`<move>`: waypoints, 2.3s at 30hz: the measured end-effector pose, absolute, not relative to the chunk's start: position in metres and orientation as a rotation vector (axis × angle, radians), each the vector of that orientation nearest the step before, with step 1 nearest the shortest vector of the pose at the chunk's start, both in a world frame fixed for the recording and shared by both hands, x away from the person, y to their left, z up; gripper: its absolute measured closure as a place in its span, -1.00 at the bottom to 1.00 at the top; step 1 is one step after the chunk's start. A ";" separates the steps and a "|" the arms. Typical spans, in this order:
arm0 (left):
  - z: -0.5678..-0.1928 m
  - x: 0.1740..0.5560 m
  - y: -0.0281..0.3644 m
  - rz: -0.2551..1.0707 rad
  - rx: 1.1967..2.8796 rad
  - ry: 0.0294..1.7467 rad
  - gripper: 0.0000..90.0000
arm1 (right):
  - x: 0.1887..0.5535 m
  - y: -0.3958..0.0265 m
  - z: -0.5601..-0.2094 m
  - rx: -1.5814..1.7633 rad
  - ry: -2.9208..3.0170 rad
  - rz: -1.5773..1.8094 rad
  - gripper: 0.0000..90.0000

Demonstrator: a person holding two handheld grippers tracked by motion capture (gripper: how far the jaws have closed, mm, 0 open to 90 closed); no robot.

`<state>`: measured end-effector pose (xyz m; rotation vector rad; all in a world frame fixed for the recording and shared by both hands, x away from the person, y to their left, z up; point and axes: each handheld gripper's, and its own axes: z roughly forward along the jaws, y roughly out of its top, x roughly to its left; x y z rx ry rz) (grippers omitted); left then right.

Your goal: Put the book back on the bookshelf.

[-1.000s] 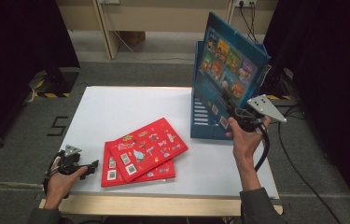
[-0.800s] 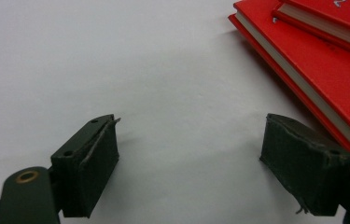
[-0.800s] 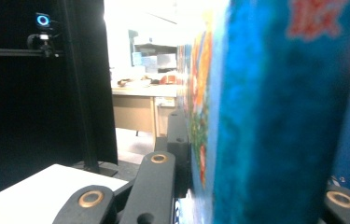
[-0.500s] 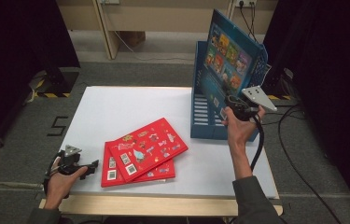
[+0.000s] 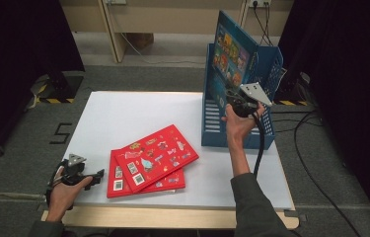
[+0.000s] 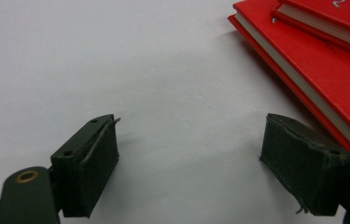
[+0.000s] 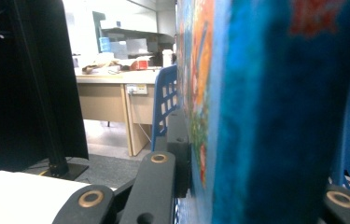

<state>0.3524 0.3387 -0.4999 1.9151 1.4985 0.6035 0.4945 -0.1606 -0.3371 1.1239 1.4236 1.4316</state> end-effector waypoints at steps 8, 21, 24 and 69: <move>-0.500 0.352 0.339 0.606 1.911 1.498 -0.61 | 0.509 -0.154 -0.349 1.154 1.426 1.393 0.84; -0.500 0.351 0.338 0.611 1.908 1.500 -0.61 | 0.525 -0.134 -0.369 1.188 1.435 1.340 0.83; -0.500 0.351 0.339 0.609 1.911 1.498 -0.61 | 0.527 -0.131 -0.373 1.200 1.429 1.325 0.83; -0.500 0.351 0.338 0.609 1.913 1.507 -0.61 | 0.485 -0.129 -0.379 1.118 1.670 1.367 0.49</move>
